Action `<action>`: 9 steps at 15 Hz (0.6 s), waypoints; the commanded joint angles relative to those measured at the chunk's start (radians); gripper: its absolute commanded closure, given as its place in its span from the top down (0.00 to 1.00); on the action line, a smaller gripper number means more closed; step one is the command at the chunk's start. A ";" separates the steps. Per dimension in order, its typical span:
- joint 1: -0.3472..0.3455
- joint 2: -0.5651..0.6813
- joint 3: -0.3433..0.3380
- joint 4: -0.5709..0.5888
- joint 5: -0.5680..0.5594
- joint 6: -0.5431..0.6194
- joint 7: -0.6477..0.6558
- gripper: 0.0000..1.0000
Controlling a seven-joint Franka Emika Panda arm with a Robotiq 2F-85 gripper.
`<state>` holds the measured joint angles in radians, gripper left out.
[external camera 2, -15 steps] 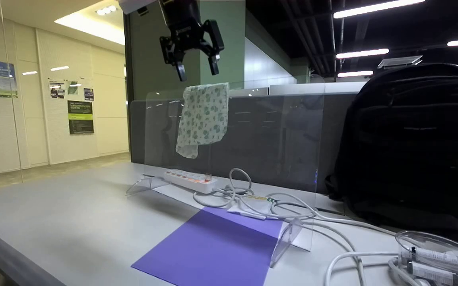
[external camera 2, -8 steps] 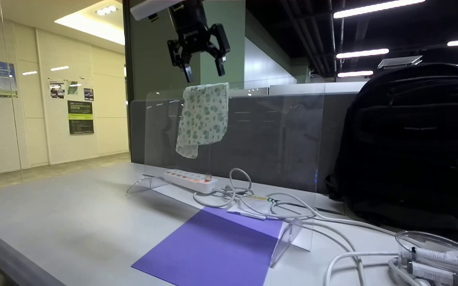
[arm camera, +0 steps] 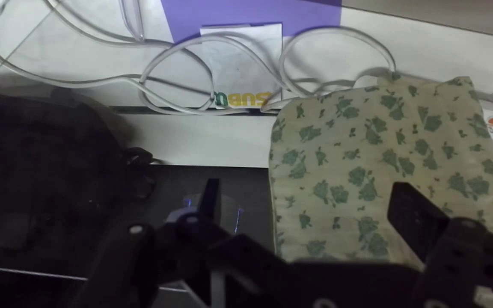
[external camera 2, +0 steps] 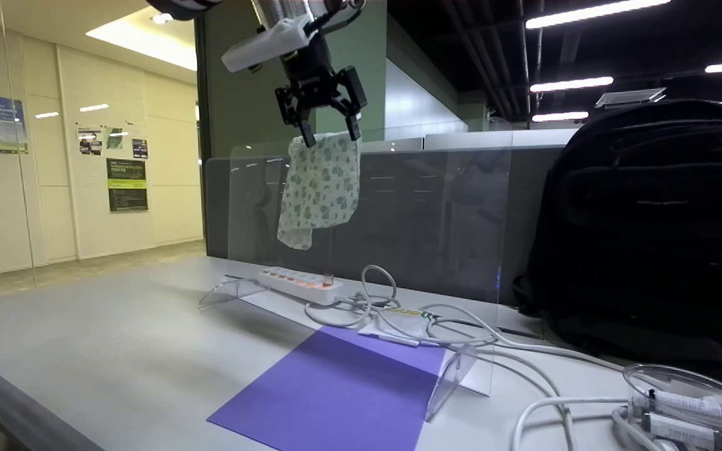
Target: Take the cloth from the clear screen and put it on the table
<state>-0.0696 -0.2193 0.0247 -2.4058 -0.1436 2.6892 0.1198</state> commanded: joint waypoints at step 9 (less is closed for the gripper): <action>0.003 0.171 0.070 0.070 -0.031 0.232 0.118 0.67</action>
<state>-0.0648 -0.0780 0.0861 -2.3695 -0.1600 2.8992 0.1977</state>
